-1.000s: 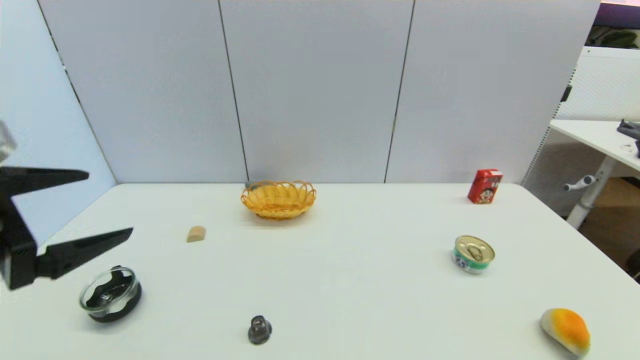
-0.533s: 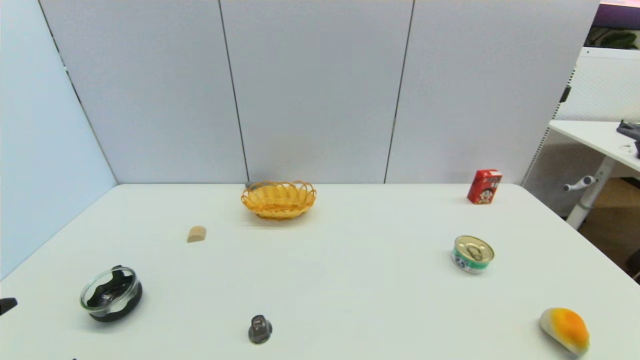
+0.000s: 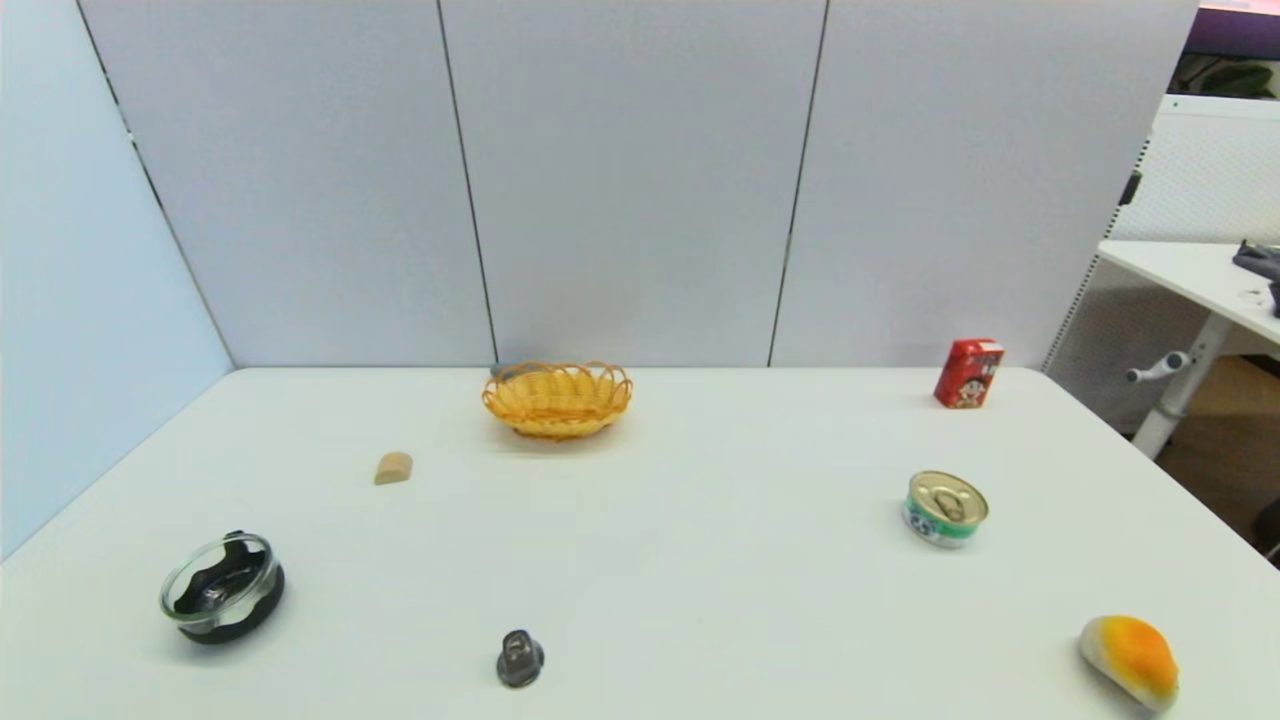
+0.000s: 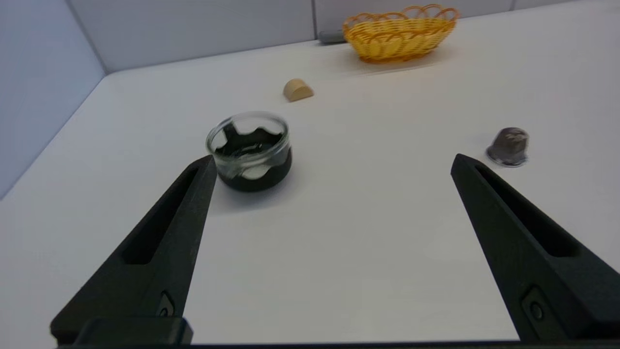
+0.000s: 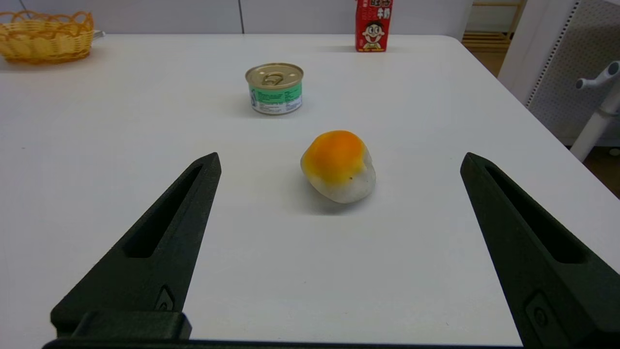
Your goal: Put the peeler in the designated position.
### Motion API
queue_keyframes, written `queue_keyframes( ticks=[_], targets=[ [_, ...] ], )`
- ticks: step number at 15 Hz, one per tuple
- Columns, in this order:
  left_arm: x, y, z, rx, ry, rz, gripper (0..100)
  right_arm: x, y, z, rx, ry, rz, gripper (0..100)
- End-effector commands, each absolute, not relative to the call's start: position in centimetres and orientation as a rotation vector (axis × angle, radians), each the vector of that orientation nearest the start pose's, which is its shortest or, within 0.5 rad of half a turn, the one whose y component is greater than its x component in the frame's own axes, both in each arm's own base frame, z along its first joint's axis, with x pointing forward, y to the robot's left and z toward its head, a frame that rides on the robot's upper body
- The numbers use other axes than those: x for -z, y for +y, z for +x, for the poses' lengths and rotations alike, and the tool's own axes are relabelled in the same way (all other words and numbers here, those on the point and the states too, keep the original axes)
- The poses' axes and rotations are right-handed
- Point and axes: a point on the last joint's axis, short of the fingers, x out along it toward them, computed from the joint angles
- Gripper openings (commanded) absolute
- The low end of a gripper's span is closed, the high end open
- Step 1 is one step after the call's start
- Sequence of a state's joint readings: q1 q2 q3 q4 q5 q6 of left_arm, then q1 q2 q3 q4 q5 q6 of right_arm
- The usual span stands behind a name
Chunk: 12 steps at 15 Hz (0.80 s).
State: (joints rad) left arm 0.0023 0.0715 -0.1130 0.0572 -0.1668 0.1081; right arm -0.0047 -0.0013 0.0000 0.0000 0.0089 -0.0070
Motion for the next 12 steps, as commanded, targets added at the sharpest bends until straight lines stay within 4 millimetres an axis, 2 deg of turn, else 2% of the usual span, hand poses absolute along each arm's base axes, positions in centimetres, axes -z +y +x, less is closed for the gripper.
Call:
queue_keyframes(
  ticks=[1,2,12],
  targets=[
    [-7.98,-0.02,-2.31,0.002,-0.037,0.037,100,-7.55,0.03,-2.28,-0.005,0.0,-0.008,100],
    [-7.5,0.07,-2.28,-0.038,0.005,0.031,100,-7.55,0.03,-2.28,-0.005,0.0,-0.006,100],
    [-7.56,0.06,-2.28,-0.031,-0.002,-0.008,100,-7.55,0.03,-2.28,-0.005,0.0,-0.008,100]
  ],
)
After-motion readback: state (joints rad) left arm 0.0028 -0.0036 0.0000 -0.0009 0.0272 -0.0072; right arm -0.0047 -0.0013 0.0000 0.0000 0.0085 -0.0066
